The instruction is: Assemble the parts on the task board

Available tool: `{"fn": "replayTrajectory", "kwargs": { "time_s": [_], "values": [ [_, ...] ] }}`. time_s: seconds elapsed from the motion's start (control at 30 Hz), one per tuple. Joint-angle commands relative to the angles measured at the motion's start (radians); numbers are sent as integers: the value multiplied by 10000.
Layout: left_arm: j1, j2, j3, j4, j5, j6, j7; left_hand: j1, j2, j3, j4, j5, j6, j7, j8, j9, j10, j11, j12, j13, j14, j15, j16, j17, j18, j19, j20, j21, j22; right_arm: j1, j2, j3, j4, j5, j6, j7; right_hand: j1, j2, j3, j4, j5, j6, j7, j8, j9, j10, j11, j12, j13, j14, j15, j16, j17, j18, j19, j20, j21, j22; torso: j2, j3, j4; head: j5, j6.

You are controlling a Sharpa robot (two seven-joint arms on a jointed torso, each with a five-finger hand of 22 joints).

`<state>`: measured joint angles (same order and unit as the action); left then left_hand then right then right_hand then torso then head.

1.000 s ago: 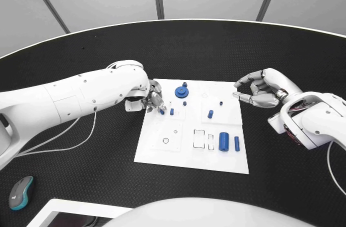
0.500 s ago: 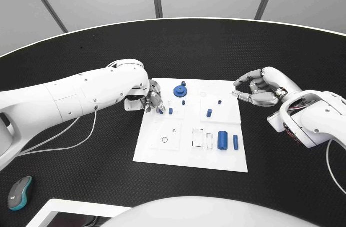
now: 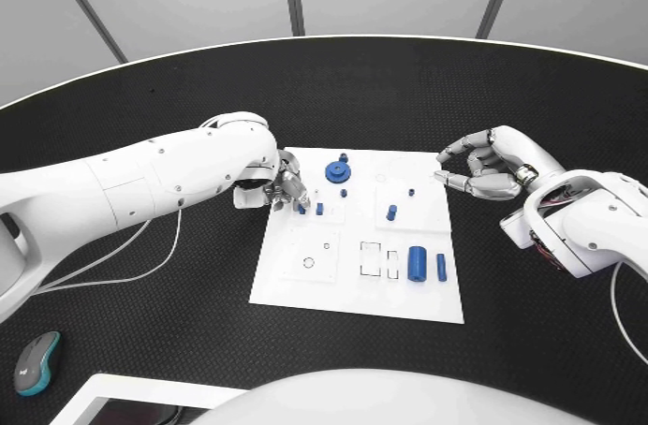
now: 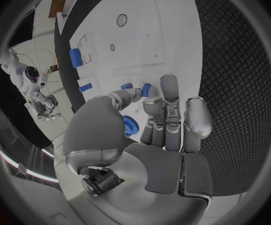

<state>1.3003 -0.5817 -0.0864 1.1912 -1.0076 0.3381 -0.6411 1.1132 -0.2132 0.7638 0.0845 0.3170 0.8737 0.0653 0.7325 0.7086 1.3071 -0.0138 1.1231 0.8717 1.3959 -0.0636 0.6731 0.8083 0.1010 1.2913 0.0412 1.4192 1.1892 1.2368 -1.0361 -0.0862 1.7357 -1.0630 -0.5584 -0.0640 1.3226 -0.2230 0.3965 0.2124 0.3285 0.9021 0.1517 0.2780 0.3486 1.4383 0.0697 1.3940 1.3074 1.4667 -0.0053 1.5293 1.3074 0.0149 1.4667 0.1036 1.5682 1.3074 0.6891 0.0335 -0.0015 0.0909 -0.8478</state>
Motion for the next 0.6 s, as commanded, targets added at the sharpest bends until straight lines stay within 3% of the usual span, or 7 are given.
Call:
{"fn": "replayTrajectory", "kwargs": {
  "time_s": [0.03,0.33,0.6],
  "values": [
    [0,-9,0,-17,14,18,-7,-468,-187,-448,298,-72,-11,-140,-29,-109,-53,-56,-12,-17,-19,-63,-54,22,-139,10,39,-52,-18,0,-10,0,4,0,-13,-1,87,-48,22,39,32,24,-20,45,-12,-6,-61,-25,1028,808,-44,-47,1629,-149,1041,-85,26,2634,5,1,0,-4,6],
    [-1,-41,0,-55,29,9,8,-803,-472,-2495,1350,-174,181,-113,-197,-300,-73,-29,57,-4,-27,-58,-46,70,-151,80,24,-88,3,0,-24,1,0,0,-3,-22,66,-67,9,54,31,8,-15,38,-16,-5,-56,-22,1031,809,-42,-45,1635,-149,1041,-85,26,2634,1,1,6,-9,12],
    [-2,-53,0,-72,31,-212,3,-678,-417,-3171,1831,-400,224,-117,-232,-344,-51,-32,98,22,-24,-60,-50,85,-164,137,21,-73,64,0,-18,1,-14,0,-7,-22,46,-79,-1,69,29,-2,-11,35,-20,-15,-54,-36,1019,805,-40,-54,1617,-149,1041,-84,26,2634,2,-2,-2,-26,36]
  ]
}}
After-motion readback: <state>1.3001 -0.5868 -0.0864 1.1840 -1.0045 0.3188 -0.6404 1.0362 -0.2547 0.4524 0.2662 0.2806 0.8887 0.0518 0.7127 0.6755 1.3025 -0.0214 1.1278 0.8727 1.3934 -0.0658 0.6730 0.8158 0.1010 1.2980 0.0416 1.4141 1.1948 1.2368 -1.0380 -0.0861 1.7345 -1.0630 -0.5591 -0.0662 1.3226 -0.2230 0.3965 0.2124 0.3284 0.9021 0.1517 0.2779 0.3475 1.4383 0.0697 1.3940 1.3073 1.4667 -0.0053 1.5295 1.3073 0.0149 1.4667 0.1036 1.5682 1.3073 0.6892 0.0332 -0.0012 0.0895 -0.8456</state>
